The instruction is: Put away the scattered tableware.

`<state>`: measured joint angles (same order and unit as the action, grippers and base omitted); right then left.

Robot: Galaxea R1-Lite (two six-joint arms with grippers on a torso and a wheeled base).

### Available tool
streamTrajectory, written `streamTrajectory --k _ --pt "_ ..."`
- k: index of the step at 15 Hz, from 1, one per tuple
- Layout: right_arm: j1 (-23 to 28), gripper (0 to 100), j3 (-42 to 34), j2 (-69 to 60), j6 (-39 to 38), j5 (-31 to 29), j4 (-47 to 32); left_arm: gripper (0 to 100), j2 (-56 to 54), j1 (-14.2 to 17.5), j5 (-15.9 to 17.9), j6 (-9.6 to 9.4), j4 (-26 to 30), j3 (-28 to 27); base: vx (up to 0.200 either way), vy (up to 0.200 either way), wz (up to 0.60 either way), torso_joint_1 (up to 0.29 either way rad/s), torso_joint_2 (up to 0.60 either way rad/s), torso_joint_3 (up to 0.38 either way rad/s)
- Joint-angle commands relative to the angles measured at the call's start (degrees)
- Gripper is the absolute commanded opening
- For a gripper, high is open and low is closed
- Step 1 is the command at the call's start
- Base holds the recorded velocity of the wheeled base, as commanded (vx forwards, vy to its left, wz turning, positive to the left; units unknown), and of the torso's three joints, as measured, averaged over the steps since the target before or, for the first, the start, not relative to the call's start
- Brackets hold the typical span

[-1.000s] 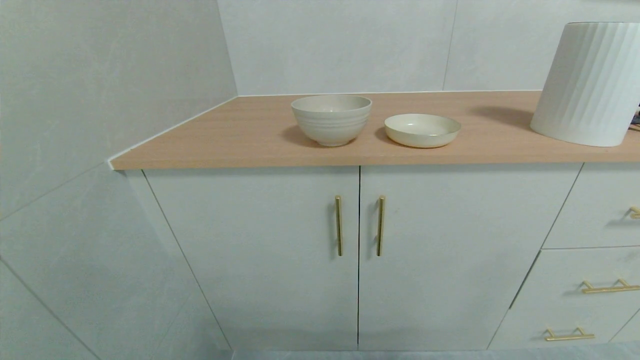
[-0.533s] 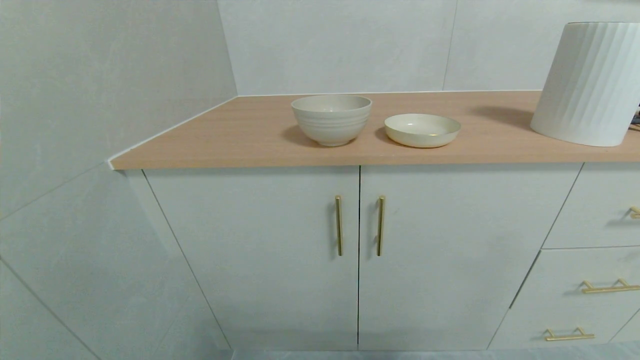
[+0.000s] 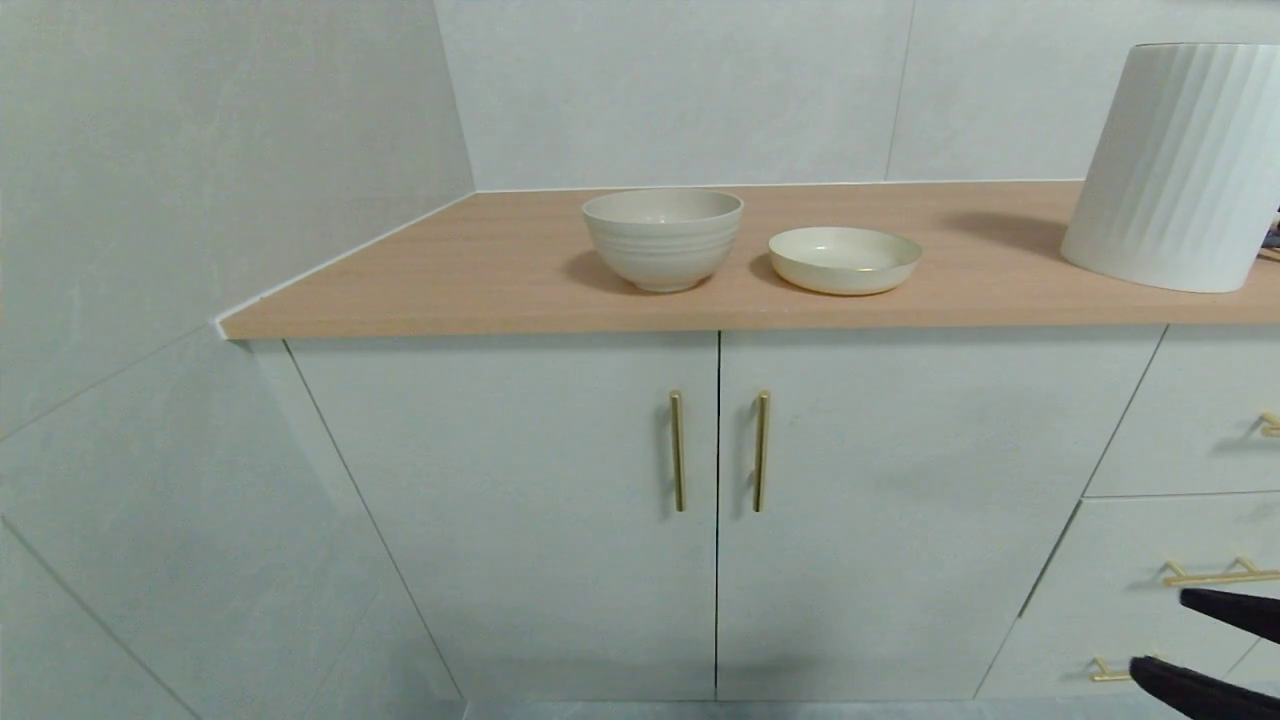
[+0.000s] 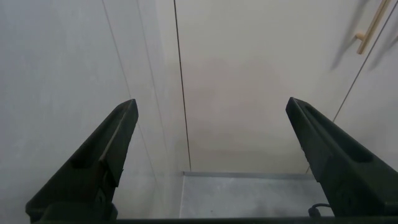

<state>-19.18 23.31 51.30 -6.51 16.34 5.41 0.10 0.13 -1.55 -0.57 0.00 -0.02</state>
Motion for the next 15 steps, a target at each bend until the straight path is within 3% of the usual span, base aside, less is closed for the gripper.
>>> streamTrajectory --k 1,4,6,10,12,15 --pt "-8.9 100 7.2 23.1 -1.4 -0.5 10.8 100 0.0 0.0 0.0 -0.04 0.0 0.0 0.0 0.0 0.0 0.0 0.0 0.0" --pt "-10.4 100 8.1 36.8 -1.5 -0.5 25.9 100 0.0 0.0 0.0 -0.04 0.0 0.0 0.0 0.0 0.0 0.0 0.0 0.0" --pt "-11.5 100 10.5 43.5 -1.4 -0.5 31.5 100 0.0 0.0 0.0 -0.13 0.0 0.0 0.0 0.0 0.0 0.0 0.0 0.0" --pt "-13.1 100 19.5 51.7 -1.8 -0.1 32.2 100 0.0 0.0 0.0 -0.04 0.0 0.0 0.0 0.0 0.0 0.0 0.0 0.0" --pt "-13.7 100 21.6 53.6 -6.6 1.6 32.5 100 0.0 0.0 0.0 -0.13 0.0 0.0 0.0 0.0 0.0 0.0 0.0 0.0" --pt "-13.9 100 22.0 56.2 -7.8 2.7 36.2 100 0.0 0.0 0.0 -0.22 0.0 0.0 0.0 0.0 0.0 0.0 0.0 0.0"
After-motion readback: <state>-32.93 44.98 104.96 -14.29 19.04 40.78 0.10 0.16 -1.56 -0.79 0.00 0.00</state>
